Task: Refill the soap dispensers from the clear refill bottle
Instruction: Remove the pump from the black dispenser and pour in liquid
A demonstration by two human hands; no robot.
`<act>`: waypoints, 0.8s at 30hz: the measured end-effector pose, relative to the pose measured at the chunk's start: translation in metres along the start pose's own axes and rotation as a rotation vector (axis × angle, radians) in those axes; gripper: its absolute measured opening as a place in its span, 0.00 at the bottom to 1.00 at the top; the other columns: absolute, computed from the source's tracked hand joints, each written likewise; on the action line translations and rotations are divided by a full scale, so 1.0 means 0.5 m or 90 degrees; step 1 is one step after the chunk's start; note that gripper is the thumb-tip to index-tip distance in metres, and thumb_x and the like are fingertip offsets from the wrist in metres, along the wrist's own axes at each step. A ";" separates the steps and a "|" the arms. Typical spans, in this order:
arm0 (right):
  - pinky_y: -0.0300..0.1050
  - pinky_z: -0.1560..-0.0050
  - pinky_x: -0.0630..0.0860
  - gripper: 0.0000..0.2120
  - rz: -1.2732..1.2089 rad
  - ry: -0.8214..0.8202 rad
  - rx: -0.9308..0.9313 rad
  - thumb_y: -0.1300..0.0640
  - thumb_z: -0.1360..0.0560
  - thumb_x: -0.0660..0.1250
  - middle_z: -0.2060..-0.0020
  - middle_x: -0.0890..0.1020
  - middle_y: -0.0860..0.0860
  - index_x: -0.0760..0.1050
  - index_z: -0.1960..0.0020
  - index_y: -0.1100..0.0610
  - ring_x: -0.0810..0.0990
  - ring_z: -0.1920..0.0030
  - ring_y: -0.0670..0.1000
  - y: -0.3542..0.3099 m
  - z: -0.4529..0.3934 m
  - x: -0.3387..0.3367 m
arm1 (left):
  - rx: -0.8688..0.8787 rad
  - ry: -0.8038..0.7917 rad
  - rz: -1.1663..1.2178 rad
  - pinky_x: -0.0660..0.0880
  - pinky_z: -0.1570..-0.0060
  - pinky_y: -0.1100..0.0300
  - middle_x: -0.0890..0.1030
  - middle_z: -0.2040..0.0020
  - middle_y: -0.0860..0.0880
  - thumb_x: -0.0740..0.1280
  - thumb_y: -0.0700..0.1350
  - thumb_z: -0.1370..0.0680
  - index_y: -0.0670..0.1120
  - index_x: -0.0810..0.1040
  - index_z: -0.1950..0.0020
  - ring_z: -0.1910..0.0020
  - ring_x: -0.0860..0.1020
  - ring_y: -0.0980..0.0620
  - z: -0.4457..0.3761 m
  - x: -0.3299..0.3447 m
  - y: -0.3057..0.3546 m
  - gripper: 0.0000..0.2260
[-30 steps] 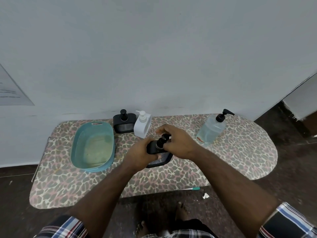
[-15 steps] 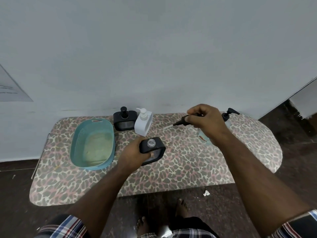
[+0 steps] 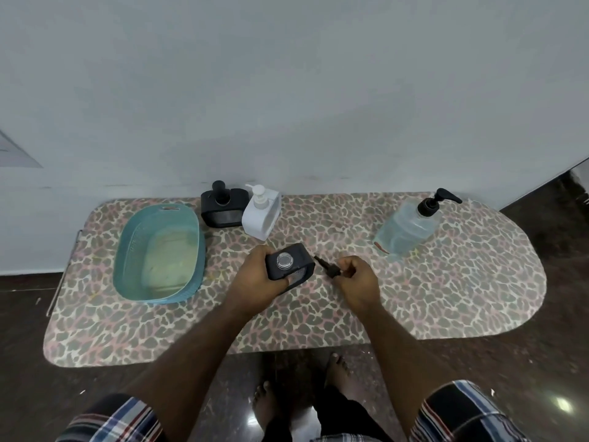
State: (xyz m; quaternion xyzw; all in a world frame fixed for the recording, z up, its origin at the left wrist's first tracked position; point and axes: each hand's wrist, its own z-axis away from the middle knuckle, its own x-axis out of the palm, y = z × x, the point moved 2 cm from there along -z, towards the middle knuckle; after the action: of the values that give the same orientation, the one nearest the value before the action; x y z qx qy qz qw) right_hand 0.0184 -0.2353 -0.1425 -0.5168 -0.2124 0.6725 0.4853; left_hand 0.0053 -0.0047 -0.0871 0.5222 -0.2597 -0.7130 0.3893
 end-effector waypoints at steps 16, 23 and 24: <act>0.57 0.42 0.79 0.31 -0.141 0.251 0.041 0.58 0.33 0.82 0.50 0.78 0.54 0.69 0.37 0.54 0.78 0.51 0.53 0.020 -0.024 -0.225 | -0.020 -0.106 -0.022 0.77 0.53 0.61 0.75 0.41 0.47 0.81 0.41 0.33 0.47 0.69 0.35 0.44 0.79 0.48 0.003 0.028 0.003 0.32; 0.42 0.45 0.76 0.42 -0.143 0.136 -0.059 0.65 0.34 0.81 0.42 0.76 0.47 0.63 0.27 0.54 0.78 0.48 0.40 -0.053 -0.101 -0.280 | -0.057 -0.088 0.011 0.70 0.38 0.61 0.70 0.25 0.49 0.71 0.57 0.21 0.46 0.65 0.20 0.28 0.71 0.50 0.007 -0.013 0.050 0.33; 0.41 0.47 0.78 0.39 -0.140 0.127 -0.062 0.65 0.33 0.80 0.46 0.77 0.46 0.64 0.28 0.55 0.79 0.52 0.37 -0.056 -0.110 -0.280 | -0.046 -0.037 0.021 0.71 0.40 0.62 0.73 0.26 0.48 0.69 0.57 0.19 0.46 0.68 0.22 0.29 0.73 0.50 0.008 -0.021 0.069 0.29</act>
State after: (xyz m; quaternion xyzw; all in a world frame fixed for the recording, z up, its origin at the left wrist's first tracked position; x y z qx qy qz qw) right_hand 0.0793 -0.3572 -0.0726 -0.5774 -0.2508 0.5499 0.5490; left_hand 0.0131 -0.0155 -0.0530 0.4827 -0.2533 -0.7301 0.4120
